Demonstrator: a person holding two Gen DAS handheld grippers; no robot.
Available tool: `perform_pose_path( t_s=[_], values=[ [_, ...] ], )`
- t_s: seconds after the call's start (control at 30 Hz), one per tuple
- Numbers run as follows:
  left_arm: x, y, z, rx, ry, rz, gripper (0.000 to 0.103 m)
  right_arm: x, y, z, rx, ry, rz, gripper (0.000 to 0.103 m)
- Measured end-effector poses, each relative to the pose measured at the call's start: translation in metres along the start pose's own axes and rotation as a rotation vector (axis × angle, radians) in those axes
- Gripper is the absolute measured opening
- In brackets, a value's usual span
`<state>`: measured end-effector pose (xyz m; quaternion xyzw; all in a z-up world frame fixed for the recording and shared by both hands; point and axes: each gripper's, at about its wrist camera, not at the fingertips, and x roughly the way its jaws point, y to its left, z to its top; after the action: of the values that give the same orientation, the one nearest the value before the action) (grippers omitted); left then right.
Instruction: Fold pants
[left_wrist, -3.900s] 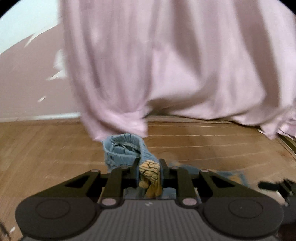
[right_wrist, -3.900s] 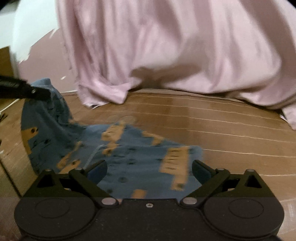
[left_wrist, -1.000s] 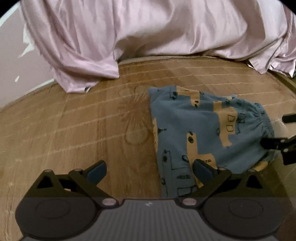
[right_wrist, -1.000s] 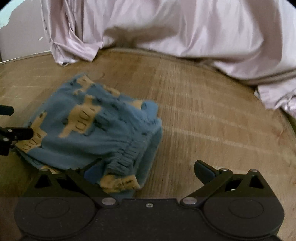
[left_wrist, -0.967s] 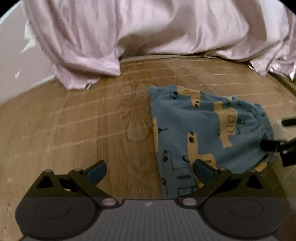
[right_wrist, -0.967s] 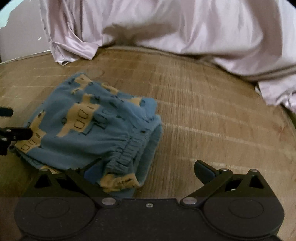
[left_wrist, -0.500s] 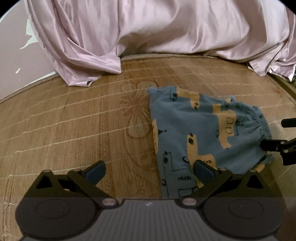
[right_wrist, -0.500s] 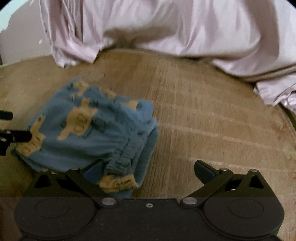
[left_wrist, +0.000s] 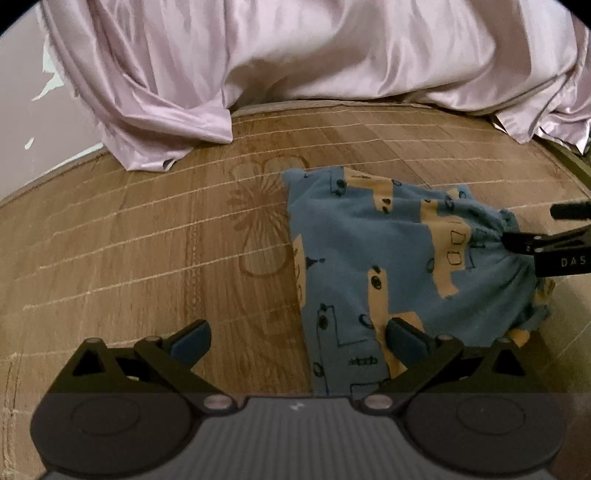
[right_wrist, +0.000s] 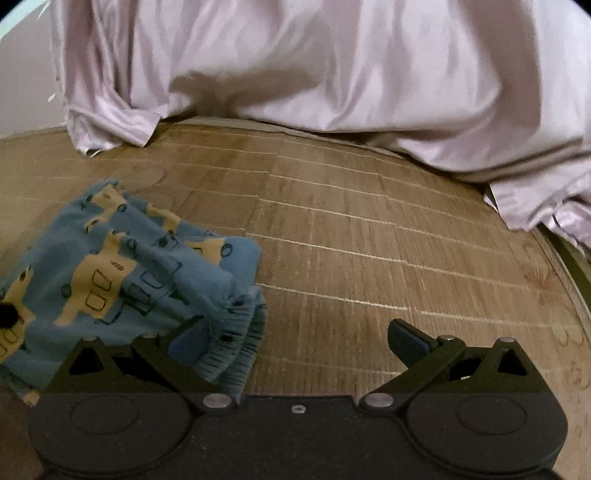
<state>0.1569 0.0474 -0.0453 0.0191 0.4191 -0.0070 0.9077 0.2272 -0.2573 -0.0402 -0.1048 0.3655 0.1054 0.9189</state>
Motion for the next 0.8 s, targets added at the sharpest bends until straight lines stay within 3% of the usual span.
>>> perform_pose_path(
  t_s=[0.8],
  values=[
    [-0.0031,0.0022,0.0007,-0.041,0.012,0.004,0.103,-0.0093,-0.0075,-0.0044,0.052,-0.012,-0.009,0.102]
  ],
)
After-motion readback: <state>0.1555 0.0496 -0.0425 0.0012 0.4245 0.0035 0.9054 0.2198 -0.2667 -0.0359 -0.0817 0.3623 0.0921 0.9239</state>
